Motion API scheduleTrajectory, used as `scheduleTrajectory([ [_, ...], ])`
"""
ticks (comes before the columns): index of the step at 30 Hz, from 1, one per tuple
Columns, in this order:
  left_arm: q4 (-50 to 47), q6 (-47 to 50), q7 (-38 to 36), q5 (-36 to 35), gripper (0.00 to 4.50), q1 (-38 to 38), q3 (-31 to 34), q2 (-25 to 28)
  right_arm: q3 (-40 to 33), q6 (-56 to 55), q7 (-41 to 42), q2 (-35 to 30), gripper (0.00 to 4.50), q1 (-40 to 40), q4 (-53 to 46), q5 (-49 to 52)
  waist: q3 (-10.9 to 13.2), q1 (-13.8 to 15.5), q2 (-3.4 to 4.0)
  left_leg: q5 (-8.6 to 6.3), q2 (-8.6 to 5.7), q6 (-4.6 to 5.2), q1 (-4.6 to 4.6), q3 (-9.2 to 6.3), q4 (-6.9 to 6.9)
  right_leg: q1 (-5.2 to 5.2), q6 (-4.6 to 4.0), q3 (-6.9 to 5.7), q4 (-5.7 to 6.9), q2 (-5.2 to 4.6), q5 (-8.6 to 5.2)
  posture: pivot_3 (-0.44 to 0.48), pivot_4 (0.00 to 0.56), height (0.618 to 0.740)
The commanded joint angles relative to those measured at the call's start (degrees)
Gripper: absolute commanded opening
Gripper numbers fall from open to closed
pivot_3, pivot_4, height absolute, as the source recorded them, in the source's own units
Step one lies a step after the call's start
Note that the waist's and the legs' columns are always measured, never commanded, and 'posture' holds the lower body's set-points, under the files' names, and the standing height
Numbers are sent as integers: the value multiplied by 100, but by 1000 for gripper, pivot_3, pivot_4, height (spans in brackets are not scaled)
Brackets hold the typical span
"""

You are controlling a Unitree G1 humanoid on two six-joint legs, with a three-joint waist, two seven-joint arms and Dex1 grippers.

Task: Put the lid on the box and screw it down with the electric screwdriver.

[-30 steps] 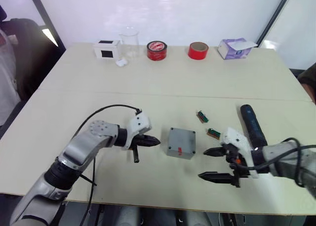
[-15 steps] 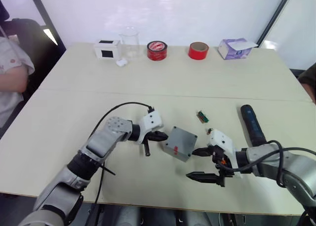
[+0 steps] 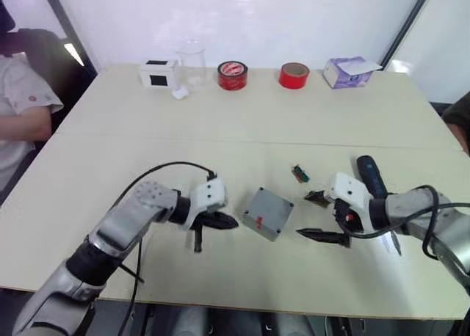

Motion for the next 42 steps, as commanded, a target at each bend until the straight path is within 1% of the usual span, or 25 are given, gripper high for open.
scheduleTrajectory([
  [1, -300, 201, 147, -120, 0, -52, -57, -189, 544, -750, 353, 133, 4428, -316, 431, -672, 0, 9, 0, 0, -1, 0, 1, 0, 0, 0, 0, 1, 1, 0, 0, 0, 150, 740],
  [4, -85, 164, 425, -39, 0, -144, -33, -527, 698, -864, 513, 267, 4428, -372, 574, -761, 0, 14, -1, 0, -5, -1, -1, -1, 4, 6, 0, -1, -3, -2, 0, 0, 150, 740],
  [6, 153, 1, 616, 123, 0, -195, -40, -717, 618, -641, 586, 405, 4428, -357, 452, -503, 0, 4, -2, 0, -5, -1, -1, 1, 6, 6, 0, 1, -3, -3, 0, 0, 150, 740],
  [14, 837, -530, 898, 502, 0, -435, 25, -1016, 424, -185, 576, 495, 4428, -24, -73, -325, 0, 6, -1, 1, -5, -1, 4, -3, 12, 6, 0, 0, 17, -1, 0, 0, 150, 740],
  [20, 1011, -662, 874, 580, 0, -511, 13, -1098, 224, 7, 524, 484, 4428, 313, -354, -253, -1, 6, -1, 0, -6, 0, 2, -5, 24, 6, 0, 0, 25, -2, 0, 0, 150, 740],
  [26, 1163, -769, 866, 617, 0, -544, 15, -1159, 113, 126, 441, 560, 4428, 410, -460, -186, -1, 6, -1, 0, -5, 0, 2, -8, 40, 6, -1, -1, 44, -2, 0, 0, 150, 740],
  [32, 1061, -726, 769, 588, 0, -447, 73, -1037, -118, 184, 353, 548, 4428, 506, -410, -190, -1, 6, -1, 0, -5, 0, 2, -10, 51, 6, -1, -1, 54, -2, -1, 0, 150, 740],
  [33, 1073, -693, 797, 577, 0, -445, 178, -985, -527, 363, 196, 675, 4428, 510, -391, 84, -1, 6, -1, 0, -5, 0, 2, -10, 52, 6, -1, 0, 54, -2, -1, 0, 150, 740],
  [34, 1096, -616, 816, 496, 0, -455, 371, -923, -1135, 508, -30, 902, 4428, 579, -364, 469, 0, 6, -3, 0, -5, 0, 2, -10, 52, 6, -1, -1, 54, -1, -1, 0, 150, 740],
  [36, 1110, -452, 836, 312, 0, -488, 676, -855, -1918, 895, -319, 1130, 4428, 718, -379, 986, 1, 6, -4, 0, -3, 0, -1, -14, 54, 6, -1, -2, 55, 0, -1, 0, 150, 740],
  [39, 1019, -140, 730, -51, 0, -547, 1039, -772, -2475, 1342, -620, 1270, 4428, 878, -409, 1371, 1, 6, -5, 0, 1, 0, 0, -15, 55, 6, -1, -2, 58, -1, 0, 0, 150, 740],
  [42, 831, 149, 557, -343, 0, -590, 1213, -639, -2738, 1332, -625, 1375, 4428, 961, -334, 1641, 1, 4, -4, 0, 1, 0, -1, -15, 55, 6, -1, -2, 58, -1, 0, 0, 150, 740],
])
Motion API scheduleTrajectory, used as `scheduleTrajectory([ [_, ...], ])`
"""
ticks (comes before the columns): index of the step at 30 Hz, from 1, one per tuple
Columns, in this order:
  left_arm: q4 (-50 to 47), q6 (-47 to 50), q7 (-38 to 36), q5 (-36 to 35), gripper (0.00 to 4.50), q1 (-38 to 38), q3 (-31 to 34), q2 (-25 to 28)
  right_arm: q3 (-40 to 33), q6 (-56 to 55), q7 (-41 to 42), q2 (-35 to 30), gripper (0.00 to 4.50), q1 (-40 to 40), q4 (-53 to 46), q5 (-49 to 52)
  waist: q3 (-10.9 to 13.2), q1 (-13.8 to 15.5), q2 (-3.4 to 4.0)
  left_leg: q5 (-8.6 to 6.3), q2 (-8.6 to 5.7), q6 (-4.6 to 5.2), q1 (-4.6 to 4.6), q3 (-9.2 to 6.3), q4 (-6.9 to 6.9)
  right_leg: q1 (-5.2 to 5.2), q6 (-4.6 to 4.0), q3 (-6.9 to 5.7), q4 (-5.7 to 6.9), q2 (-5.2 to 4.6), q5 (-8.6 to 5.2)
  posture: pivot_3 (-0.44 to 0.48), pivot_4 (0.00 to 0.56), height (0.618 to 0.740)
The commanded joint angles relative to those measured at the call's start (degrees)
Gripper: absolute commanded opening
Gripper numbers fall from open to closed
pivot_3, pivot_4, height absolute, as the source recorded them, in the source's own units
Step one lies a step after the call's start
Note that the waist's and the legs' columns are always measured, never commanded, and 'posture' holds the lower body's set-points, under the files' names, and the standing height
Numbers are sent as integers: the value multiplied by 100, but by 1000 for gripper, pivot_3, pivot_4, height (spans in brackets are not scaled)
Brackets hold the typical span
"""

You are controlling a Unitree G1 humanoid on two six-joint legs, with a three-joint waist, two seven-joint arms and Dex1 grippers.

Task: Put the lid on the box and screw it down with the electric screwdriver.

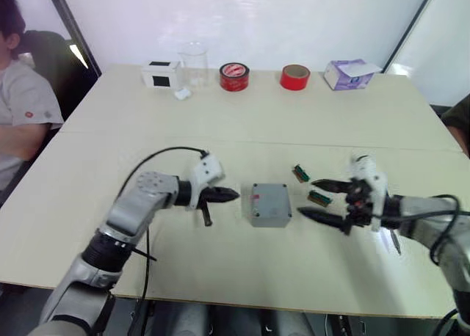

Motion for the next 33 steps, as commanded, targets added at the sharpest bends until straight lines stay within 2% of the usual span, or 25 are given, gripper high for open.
scheduleTrajectory([
  [1, -451, 322, -265, -467, 0, -165, 234, 142, -223, -113, -129, 73, 4428, 42, 9, 137, 0, -4, 1, 0, 0, 0, 0, 0, 0, 0, 0, 0, 0, 0, 0, 0, 150, 740],
  [3, -619, 494, -434, -641, 0, -208, 237, 294, 2, -432, -213, 40, 4428, 94, 218, -261, 0, -8, 1, 0, 0, 0, 0, 1, 0, 0, 0, 0, 0, 0, 0, 0, 150, 740],
  [6, -825, 631, -647, -811, 0, -282, 183, 500, 284, -922, -215, 90, 3729, 130, 546, -662, 0, -7, 0, 0, -2, 0, 2, 2, 0, 0, 0, 1, 1, 1, 0, 0, 150, 740],
  [13, -1030, 770, -607, -954, 0, -433, 143, 552, 675, -1789, -222, 226, 1285, 33, 1211, -1225, -1, -9, 3, 0, -4, 0, 2, 5, 0, 0, 0, 2, 1, 2, 0, 0, 150, 740],
  [33, -1257, 879, -259, -1152, 0, -295, 160, 526, 1030, -2327, -276, 459, 1285, -368, 1978, -1628, -1, -10, 2, 0, -4, 0, 2, 4, 1, 0, 0, 2, 1, 3, 0, 0, 150, 740],
])
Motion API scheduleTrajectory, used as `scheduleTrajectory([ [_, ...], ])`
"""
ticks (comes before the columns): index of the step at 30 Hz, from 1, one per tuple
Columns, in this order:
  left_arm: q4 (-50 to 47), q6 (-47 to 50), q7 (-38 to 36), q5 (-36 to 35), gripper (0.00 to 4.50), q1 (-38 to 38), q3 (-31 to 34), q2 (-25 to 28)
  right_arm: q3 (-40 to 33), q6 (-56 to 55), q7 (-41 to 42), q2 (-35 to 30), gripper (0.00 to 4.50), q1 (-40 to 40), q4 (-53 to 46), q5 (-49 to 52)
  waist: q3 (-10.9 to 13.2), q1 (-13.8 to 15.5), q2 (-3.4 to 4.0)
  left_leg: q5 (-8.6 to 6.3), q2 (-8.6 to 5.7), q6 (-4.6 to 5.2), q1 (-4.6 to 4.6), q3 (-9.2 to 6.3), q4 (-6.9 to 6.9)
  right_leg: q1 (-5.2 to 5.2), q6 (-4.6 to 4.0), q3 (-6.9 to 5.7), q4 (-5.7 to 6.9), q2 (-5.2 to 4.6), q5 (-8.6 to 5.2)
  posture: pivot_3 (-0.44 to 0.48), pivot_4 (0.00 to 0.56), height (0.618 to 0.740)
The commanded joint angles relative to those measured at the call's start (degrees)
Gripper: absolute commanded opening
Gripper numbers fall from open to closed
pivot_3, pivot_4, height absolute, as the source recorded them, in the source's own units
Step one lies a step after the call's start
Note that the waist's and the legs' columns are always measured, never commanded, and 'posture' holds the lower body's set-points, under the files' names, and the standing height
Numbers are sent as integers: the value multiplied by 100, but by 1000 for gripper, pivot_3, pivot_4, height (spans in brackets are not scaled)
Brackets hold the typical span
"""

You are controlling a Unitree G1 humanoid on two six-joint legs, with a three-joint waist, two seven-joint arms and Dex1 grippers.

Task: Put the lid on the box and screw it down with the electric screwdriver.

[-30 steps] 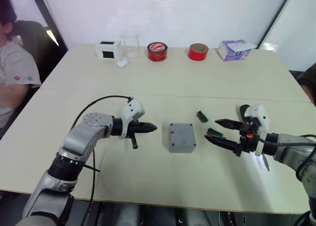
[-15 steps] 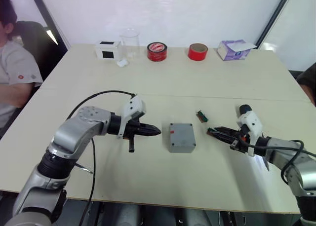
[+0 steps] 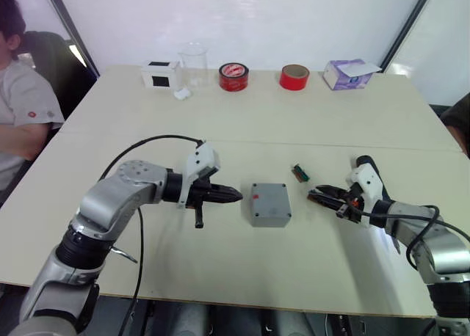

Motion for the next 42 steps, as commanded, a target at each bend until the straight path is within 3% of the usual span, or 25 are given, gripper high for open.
scheduleTrajectory([
  [1, -170, -20, 27, -103, 0, -51, 90, 23, -53, -105, -28, 44, 1285, -111, -30, -29, 0, -1, 0, 0, 0, 0, 0, 1, 0, 0, 0, 0, 0, 0, 0, 0, 150, 740],
  [11, -190, -44, 106, -102, 0, -25, 71, -22, -7, -160, 12, 75, 1285, -109, 19, -118, 0, -2, 0, 0, 0, 0, 0, 0, 0, 0, 0, 0, 0, 0, 0, 0, 150, 740],
  [16, -250, -30, 143, -81, 0, -4, 47, 20, 4, -202, 21, 95, 16, -123, 31, -153, 0, -3, 0, 0, 0, 0, 0, 0, 0, 0, 0, 0, 0, 0, 0, 0, 150, 740],
  [27, -397, 147, 309, -203, 0, -20, 87, 11, -235, 25, -97, 82, 16, -135, -165, 84, 0, -1, 0, 0, 0, 0, 0, 0, 0, 0, 0, 0, 0, 0, 0, 0, 150, 740],
  [35, -449, 217, 366, -307, 0, -9, 133, 30, -589, 627, -407, 58, 16, -181, -988, 496, 0, -2, 0, 0, 1, 0, 0, -1, 0, 0, 0, 0, 0, 0, 0, 0, 150, 740],
  [42, -187, 94, 269, -269, 0, -104, 99, 68, -399, 1126, -505, 171, 16, -459, -1612, 919, 0, -3, 0, 0, 1, 0, 0, -2, 0, 0, 0, 0, 0, 0, 0, 0, 150, 740],
])
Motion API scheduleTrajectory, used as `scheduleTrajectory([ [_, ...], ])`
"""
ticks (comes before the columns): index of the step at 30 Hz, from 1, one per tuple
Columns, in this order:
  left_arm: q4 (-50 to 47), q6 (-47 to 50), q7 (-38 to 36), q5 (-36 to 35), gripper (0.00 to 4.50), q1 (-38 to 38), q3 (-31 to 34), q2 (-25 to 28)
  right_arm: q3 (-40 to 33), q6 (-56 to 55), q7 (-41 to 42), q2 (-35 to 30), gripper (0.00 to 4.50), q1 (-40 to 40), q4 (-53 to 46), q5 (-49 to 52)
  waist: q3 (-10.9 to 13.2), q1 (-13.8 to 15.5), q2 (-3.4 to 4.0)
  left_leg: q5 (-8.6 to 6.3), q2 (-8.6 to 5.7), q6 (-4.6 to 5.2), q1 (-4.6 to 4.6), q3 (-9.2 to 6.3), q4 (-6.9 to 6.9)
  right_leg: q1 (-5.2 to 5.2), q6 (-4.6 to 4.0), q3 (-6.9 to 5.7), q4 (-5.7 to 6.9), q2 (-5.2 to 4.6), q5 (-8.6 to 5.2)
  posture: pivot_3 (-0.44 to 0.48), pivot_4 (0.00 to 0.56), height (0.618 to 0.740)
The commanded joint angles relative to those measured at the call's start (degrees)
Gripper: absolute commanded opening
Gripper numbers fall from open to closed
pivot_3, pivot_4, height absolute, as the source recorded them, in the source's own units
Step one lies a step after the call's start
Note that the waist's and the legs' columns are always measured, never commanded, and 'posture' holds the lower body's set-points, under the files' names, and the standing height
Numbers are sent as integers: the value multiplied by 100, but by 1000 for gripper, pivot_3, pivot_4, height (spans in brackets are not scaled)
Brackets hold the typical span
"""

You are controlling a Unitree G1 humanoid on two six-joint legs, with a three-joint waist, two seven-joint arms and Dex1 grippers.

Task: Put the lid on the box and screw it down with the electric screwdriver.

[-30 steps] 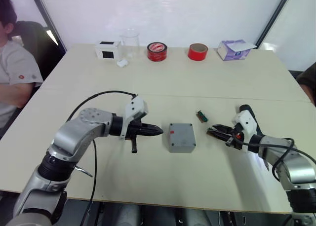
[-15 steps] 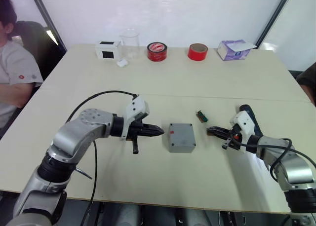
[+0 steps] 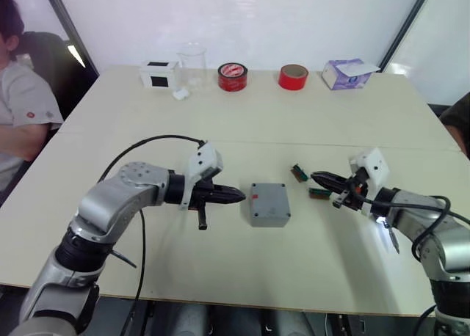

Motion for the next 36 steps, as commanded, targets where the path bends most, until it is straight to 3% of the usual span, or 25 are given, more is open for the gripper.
scheduleTrajectory([
  [1, 50, -129, -85, -8, 0, -110, 97, 74, 18, 169, -32, 72, 16, -193, -405, 303, 0, 0, 0, 0, 0, 0, 0, 0, 0, 0, 0, 0, 0, 0, 0, 0, 150, 740],
  [13, 116, -327, -31, 54, 0, 131, 184, 237, 637, 149, -47, 265, 16, -210, -476, 189, 0, 8, 0, 0, -1, 0, -2, 0, 0, 0, 0, 0, -1, -3, 0, 0, 150, 740],
  [36, 144, -417, -5, 74, 0, 168, 109, 191, 674, -49, -36, 209, 16, -77, -266, -24, 0, 0, 0, 0, -1, 0, -1, 0, 0, 0, 0, 0, -1, -1, 0, 0, 150, 740],
])
